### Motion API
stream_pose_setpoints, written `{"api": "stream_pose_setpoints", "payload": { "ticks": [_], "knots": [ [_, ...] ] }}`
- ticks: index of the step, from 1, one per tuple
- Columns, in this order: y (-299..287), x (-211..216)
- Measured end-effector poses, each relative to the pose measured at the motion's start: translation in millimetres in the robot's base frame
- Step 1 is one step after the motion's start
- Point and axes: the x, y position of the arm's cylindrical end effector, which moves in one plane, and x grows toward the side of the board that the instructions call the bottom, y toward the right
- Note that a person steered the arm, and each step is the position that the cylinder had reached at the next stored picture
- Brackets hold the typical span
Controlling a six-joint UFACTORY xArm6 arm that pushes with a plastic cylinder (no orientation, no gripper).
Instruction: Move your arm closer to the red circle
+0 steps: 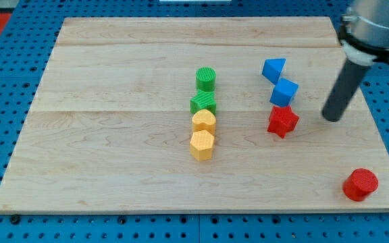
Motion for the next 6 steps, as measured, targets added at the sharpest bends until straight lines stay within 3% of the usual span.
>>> {"api": "stream_pose_setpoints", "payload": {
  "ticks": [2,4,6],
  "knots": [
    [96,0],
    [103,13],
    [102,117]
  ]
}}
